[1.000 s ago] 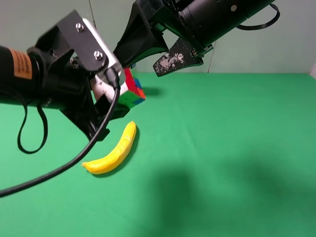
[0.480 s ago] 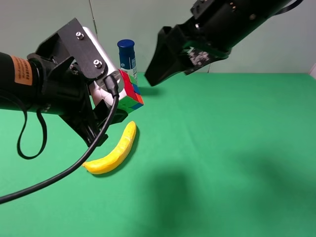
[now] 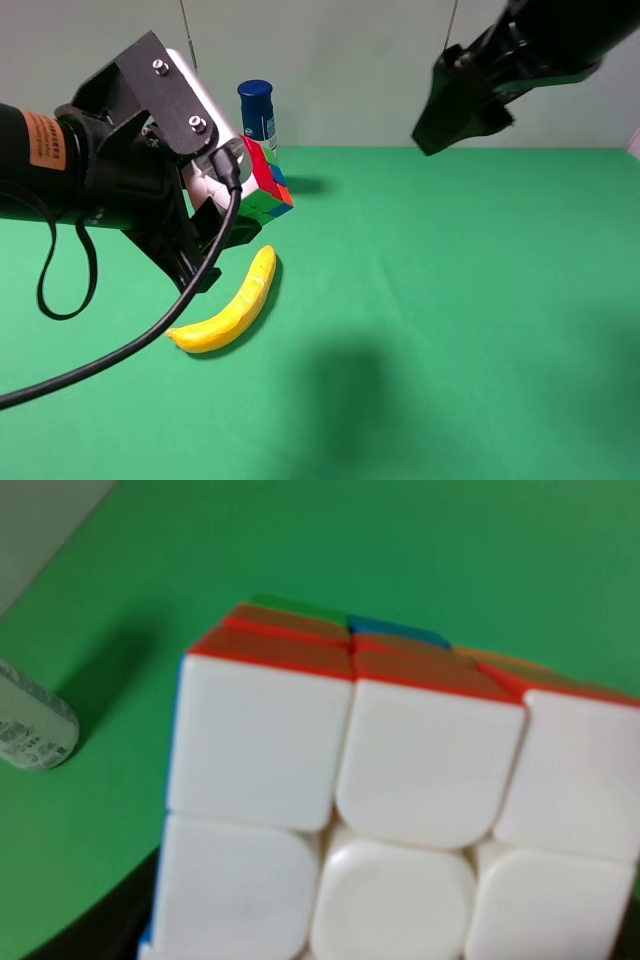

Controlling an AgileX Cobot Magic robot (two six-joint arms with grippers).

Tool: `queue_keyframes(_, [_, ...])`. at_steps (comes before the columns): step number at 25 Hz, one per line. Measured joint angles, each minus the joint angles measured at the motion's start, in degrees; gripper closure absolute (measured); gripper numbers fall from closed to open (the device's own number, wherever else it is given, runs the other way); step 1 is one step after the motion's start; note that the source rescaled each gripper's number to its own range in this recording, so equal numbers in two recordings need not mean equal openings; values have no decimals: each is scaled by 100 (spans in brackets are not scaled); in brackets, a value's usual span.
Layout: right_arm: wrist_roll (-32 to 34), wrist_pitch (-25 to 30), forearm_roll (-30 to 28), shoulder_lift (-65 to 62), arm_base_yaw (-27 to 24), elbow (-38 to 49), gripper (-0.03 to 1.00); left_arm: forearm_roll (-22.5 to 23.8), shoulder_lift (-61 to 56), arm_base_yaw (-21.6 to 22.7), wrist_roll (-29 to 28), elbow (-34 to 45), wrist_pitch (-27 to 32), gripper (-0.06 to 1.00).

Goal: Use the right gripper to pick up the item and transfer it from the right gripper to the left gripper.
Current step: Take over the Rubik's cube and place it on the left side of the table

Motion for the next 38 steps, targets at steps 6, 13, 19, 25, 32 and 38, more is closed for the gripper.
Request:
queue_keyframes(6, [20, 550, -302, -588, 0, 5, -3, 0, 0, 0, -3, 0, -17, 94])
queue_keyframes(13, [20, 782, -437, -1568, 0, 524, -3, 0, 0, -344, -3, 0, -29, 94])
queue_keyframes(19, [20, 766, -465, -2749, 0, 1369, -3, 0, 0, -881, 3, 0, -40, 94])
queue_keyframes(25, [110, 684, -465, -4016, 0, 2096, -3, -94, 0, -1003, -6, 0, -164, 94])
queue_keyframes(32, [321, 411, -304, -5376, 0, 2966, -3, -131, 0, -1003, -6, 0, -166, 94])
queue_keyframes(38, [335, -219, 73, -6101, 0, 3809, -3, -133, 0, -1003, -15, 0, -209, 94])
